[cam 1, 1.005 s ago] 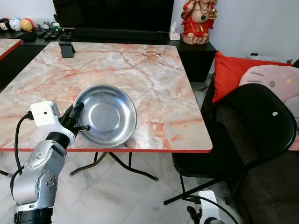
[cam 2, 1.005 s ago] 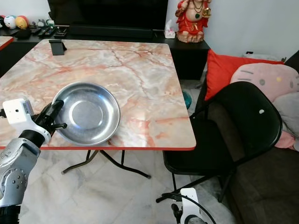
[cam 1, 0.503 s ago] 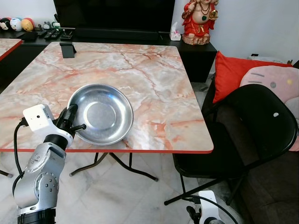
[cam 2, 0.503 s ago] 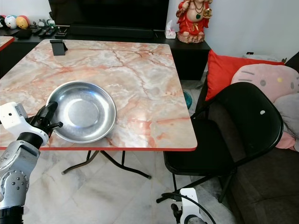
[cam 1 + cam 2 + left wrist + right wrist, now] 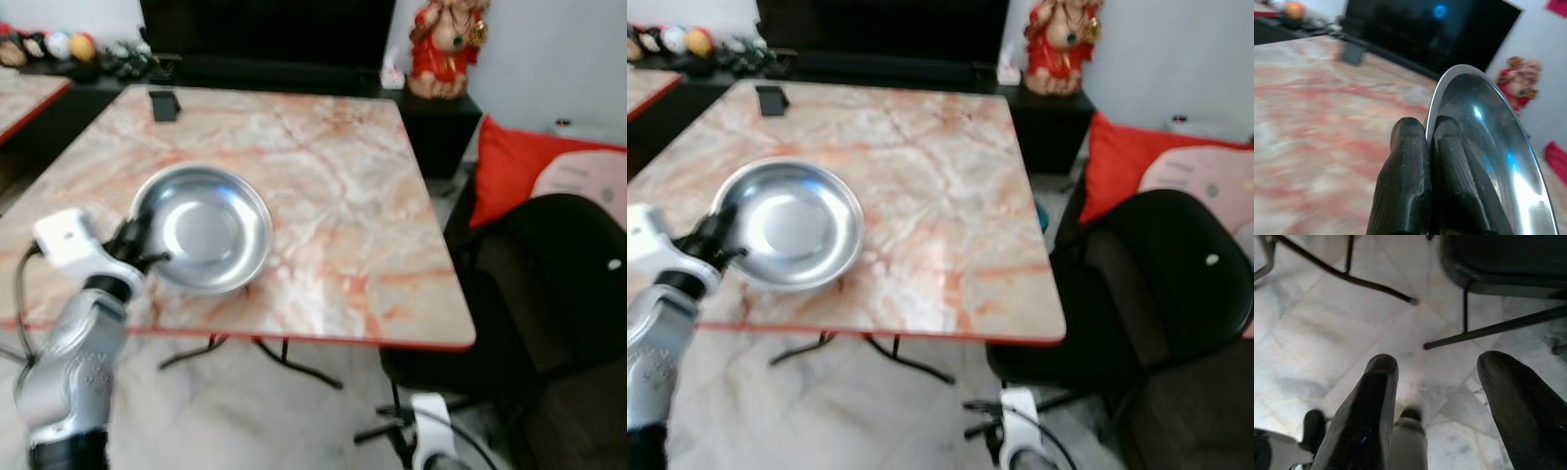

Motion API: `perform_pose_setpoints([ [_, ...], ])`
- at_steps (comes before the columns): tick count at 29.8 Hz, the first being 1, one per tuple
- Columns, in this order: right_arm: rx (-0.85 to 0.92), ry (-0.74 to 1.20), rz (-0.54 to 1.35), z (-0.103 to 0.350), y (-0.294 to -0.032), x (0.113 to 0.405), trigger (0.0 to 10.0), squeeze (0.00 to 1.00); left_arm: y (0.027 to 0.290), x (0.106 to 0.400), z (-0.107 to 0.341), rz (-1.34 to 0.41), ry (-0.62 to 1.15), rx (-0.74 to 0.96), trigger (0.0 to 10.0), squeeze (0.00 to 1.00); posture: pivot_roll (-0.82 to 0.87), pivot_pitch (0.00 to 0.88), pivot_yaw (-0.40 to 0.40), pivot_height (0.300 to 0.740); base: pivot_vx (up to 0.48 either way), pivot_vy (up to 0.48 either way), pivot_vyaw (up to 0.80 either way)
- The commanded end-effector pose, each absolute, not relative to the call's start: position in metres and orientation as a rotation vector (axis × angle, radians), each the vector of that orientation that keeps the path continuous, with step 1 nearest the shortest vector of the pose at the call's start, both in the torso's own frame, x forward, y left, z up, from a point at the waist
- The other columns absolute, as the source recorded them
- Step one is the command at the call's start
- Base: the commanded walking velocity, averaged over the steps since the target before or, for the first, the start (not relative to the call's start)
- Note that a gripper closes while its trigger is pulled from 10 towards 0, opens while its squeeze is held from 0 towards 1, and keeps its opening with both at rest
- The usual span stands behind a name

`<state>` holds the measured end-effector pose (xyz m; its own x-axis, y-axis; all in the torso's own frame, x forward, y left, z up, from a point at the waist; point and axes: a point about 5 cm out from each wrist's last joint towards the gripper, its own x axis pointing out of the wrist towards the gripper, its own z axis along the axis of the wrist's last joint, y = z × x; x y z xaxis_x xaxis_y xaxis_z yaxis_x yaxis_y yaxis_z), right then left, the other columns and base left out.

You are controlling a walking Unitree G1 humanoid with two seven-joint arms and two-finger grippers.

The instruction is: Setting the table

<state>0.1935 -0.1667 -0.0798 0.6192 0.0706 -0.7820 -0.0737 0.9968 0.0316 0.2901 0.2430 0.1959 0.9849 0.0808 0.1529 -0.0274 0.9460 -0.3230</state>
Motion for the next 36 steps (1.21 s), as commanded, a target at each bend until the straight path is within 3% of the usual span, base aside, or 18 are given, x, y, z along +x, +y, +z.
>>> perform_pose_setpoints([
  [1, -0.011, 0.903, 0.059, -0.08, -0.175, 0.193, 10.0, 0.0, 0.236, 0.293, 0.199, 0.011, -0.163, -0.332, 10.0, 0.0, -0.01, 0.0, -0.064, 0.719, 0.0, 0.0, 0.0],
  [15, -0.016, 0.905, 0.063, -0.079, -0.175, 0.193, 10.0, 0.0, 0.245, 0.291, 0.193, 0.009, -0.102, -0.412, 10.0, 0.0, -0.01, 0.0, -0.065, 0.719, 0.0, 0.0, 0.0],
  [17, -0.015, 0.906, 0.063, -0.079, -0.175, 0.193, 10.0, 0.0, 0.252, 0.287, 0.183, -0.008, -0.022, -0.463, 10.0, 0.0, -0.01, 0.0, -0.064, 0.719, 0.0, 0.0, 0.0],
  [25, -0.021, 0.908, 0.077, -0.079, -0.174, 0.194, 10.0, 0.0, 0.284, 0.276, 0.172, -0.08, 0.086, -0.405, 10.0, 0.0, 0.0, 0.0, -0.065, 0.719, 0.0, 0.0, 0.0],
  [30, -0.023, 0.908, 0.079, -0.079, -0.175, 0.194, 10.0, 0.0, 0.305, 0.278, 0.162, -0.01, 0.105, -0.394, 10.0, 0.0, 0.0, 0.0, -0.069, 0.719, 0.0, 0.0, 0.0],
  [36, -0.025, 0.908, 0.081, -0.079, -0.176, 0.194, 10.0, 0.0, 0.297, 0.289, 0.146, -0.008, 0.112, -0.509, 10.0, 0.0, 0.0, 0.0, -0.069, 0.719, 0.0, 0.0, 0.0],
])
